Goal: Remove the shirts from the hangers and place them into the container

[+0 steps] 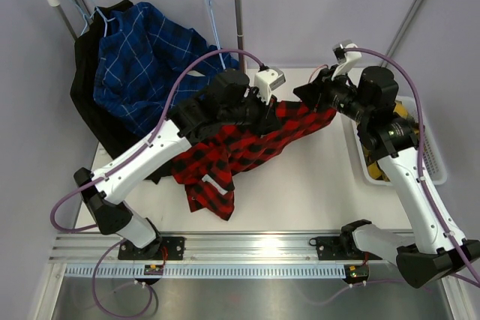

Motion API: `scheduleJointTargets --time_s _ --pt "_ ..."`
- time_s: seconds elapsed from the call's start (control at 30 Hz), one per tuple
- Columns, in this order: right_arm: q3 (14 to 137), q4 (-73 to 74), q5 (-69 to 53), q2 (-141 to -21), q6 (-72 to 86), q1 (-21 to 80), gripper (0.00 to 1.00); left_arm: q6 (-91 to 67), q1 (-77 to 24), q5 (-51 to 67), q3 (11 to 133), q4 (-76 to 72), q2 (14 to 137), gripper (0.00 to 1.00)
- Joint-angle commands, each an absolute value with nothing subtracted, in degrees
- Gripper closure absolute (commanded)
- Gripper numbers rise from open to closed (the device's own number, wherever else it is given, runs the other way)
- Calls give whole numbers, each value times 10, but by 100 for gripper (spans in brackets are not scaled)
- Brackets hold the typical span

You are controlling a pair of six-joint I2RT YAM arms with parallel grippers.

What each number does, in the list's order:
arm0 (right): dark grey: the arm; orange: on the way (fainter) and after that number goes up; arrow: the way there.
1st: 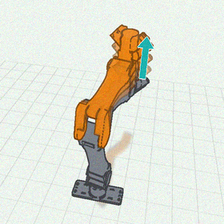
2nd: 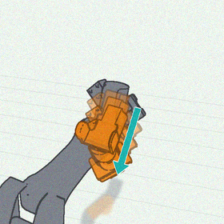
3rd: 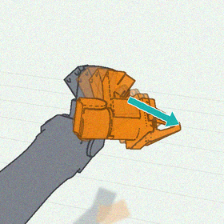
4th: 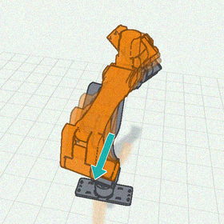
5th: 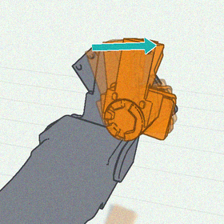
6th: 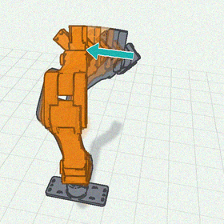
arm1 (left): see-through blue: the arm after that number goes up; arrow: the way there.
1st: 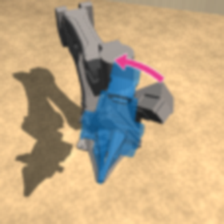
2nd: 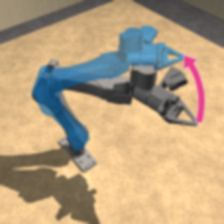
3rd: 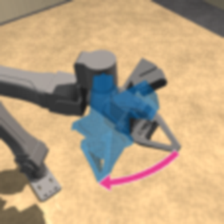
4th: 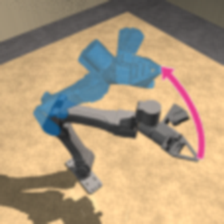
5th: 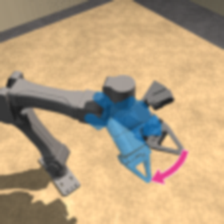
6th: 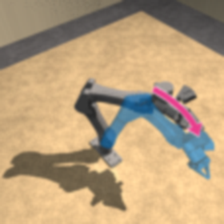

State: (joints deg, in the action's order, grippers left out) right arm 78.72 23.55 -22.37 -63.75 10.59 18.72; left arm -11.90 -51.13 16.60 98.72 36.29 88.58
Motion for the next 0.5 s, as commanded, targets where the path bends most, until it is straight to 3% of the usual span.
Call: scheduleJointTargets --time_s 0.0,0.07,0.17,0.2,0.23,0.33,0.47 --pt "784 206 -208 -639 105 196 81 -119 -514 161 1003 305 873 100" --pt "780 214 -201 -637 96 200 100 -118 -514 156 1000 305 870 100" --pt "779 224 -173 -627 77 202 100 -125 -514 149 996 305 864 98" --pt "779 225 -165 -624 71 203 100 -133 -514 148 992 305 860 78" --pt "779 227 -156 -620 66 202 100 -136 -514 147 991 305 855 66" --pt "782 237 -117 -610 45 205 100 -149 -514 135 982 294 839 40" --pt "779 238 -93 -603 32 208 100 -154 -514 107 968 277 807 25"
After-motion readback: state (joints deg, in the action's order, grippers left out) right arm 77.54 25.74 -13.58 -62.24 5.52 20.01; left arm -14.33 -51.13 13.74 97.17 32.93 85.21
